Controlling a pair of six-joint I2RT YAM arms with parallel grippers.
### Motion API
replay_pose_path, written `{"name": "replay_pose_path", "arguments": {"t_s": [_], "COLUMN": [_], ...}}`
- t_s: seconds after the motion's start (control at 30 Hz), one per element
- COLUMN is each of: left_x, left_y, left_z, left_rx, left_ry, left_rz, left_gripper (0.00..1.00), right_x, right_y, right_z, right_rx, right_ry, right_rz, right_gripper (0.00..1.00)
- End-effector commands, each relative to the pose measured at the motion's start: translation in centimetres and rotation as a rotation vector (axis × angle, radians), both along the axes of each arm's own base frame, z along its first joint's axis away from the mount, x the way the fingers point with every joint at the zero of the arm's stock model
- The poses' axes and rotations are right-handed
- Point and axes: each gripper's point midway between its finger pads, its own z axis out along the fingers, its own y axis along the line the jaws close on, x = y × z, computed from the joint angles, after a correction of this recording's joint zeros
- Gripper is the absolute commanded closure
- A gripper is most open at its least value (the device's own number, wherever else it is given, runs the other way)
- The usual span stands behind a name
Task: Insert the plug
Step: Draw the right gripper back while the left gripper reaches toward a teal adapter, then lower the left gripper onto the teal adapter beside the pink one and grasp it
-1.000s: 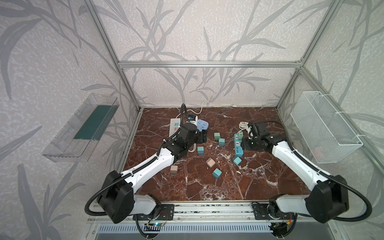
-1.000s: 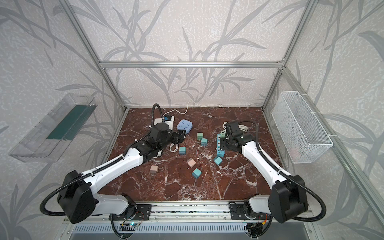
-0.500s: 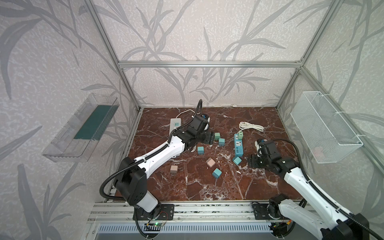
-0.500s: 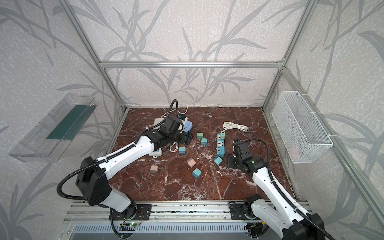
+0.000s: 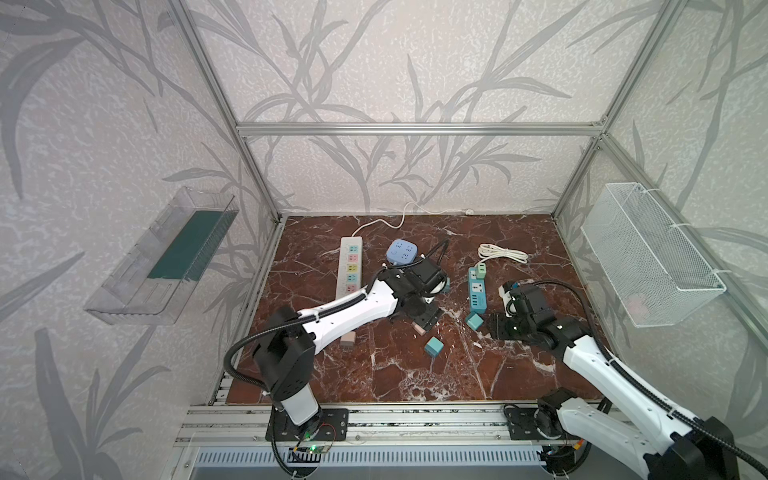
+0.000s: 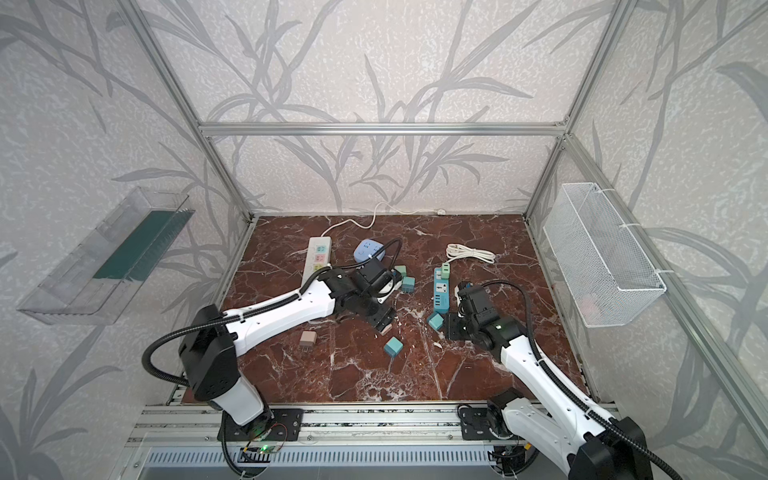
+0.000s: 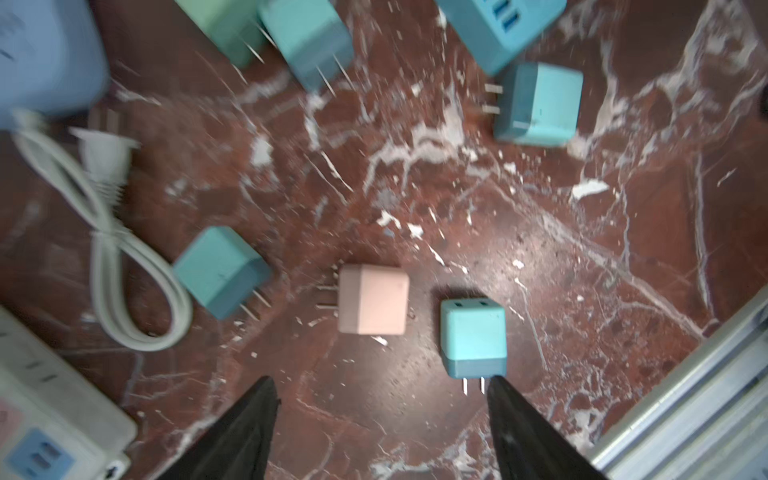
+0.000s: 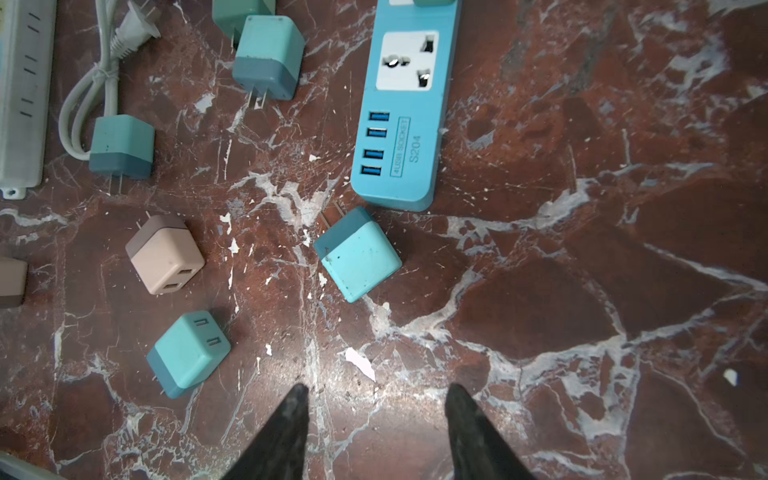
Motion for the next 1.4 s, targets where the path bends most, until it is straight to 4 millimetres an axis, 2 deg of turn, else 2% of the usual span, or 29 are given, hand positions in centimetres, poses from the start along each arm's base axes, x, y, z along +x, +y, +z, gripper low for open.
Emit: {"name": "replay_pose_path", "arguments": {"t_s": [0.0, 0.13, 0.37, 0.57, 0.77, 1.1, 1.37], "left_x": [-2.8, -3.7, -5.0, -4.6, -4.5, -3.9, -4.2], "left_y": [1.6, 1.6, -1.3, -3.3, -3.7, -3.2, -3.0], "left_z": [-0.2, -1.0, -4.1, -5.7, -6.7, -8.5, -9.6], "left_rx": [0.066, 0.055, 0.039, 0.002, 0.007, 0.088, 0.112], "left_ry": [0.085, 0.085, 0.122, 0.098, 0.106, 0.083, 0.095], "left_rz": [-0.003, 0.035, 0.016, 0.043, 0.052, 0.046, 0.047], "left_gripper": [0.23, 0.23, 0.23, 0.28, 0.28, 0.29, 0.35], "right_x": [0.3, 0.3, 0.1, -0.1, -0.5, -0.5, -0.5], "right_y": [0.1, 0.2, -0.3, -0.2, -0.4, -0.1, -0.2], "right_z": [0.6, 0.6, 0.3, 0.2, -0.1, -0.8, -1.2], "right_rx": [0.023, 0.038, 0.021, 0.026, 0.032, 0.030, 0.024], "right_ry": [-0.029, -0.049, -0.058, -0.059, -0.067, -0.053, -0.049], "right_rz": [-0.025, -0.018, -0.027, -0.015, -0.020, -0.003, -0.001], "right_gripper": [0.41, 0.36, 0.33, 0.45, 0.46, 0.45, 0.45]}}
